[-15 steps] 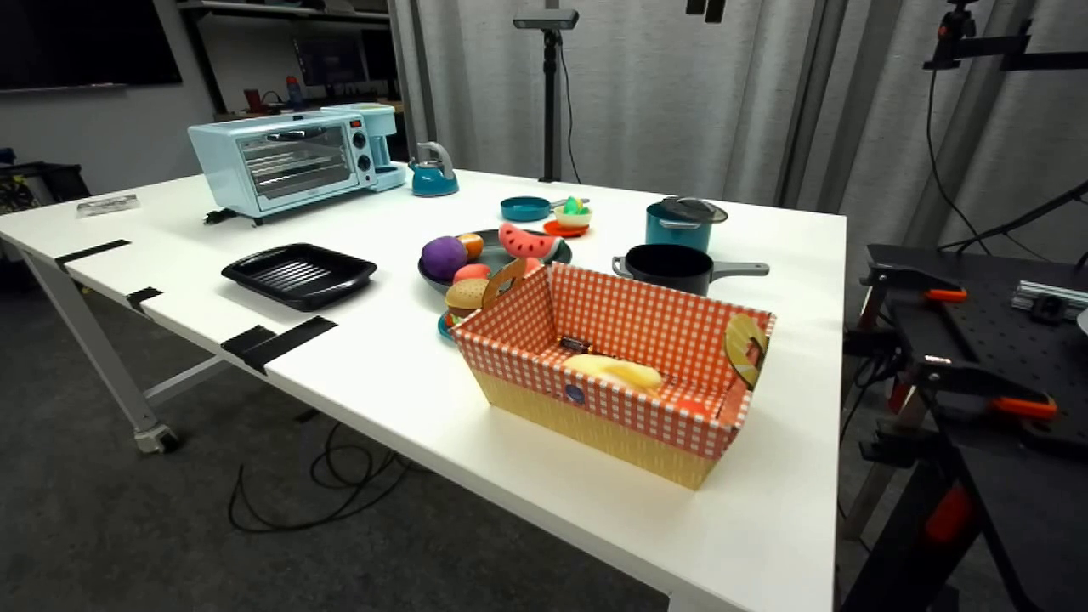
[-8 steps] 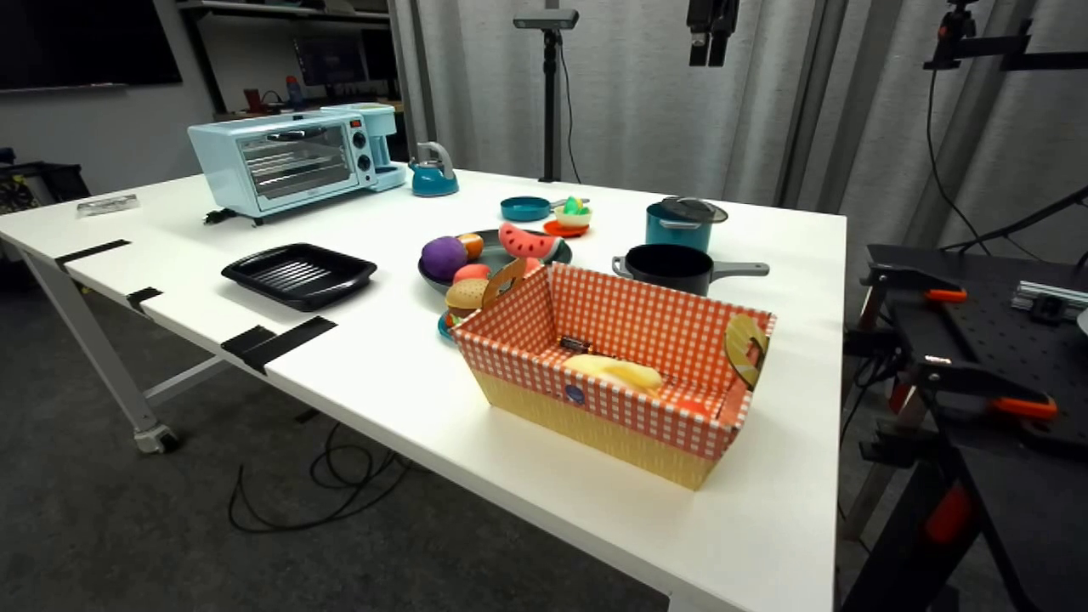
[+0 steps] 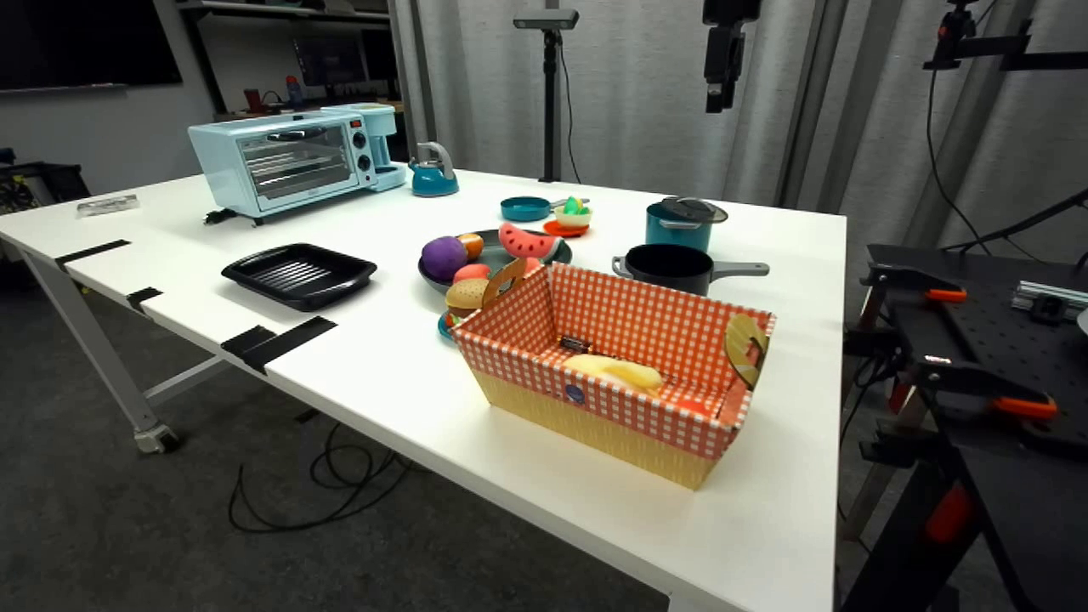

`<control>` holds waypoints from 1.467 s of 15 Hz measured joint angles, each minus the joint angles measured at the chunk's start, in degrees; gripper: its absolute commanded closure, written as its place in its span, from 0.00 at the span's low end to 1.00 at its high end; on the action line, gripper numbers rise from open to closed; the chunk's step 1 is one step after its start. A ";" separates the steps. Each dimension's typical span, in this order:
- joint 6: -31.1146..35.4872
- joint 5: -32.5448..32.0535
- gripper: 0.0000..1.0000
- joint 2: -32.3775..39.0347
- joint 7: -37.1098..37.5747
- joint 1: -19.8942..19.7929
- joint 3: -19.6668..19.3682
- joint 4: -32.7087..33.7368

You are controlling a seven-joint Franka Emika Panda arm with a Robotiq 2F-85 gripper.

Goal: Transfer the lid from the blue pot to the black pot

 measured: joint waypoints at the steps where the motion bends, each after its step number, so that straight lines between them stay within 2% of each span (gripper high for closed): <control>1: 0.75 0.00 0.00 0.01 -1.18 -0.58 -0.02 -0.72; 6: 5.56 0.33 0.00 0.54 -6.72 -2.93 -0.20 -3.36; 14: 15.71 6.11 0.00 4.16 -16.56 -3.30 0.65 -7.24; 22: 21.15 7.99 0.00 9.66 -19.35 -4.62 4.22 -7.53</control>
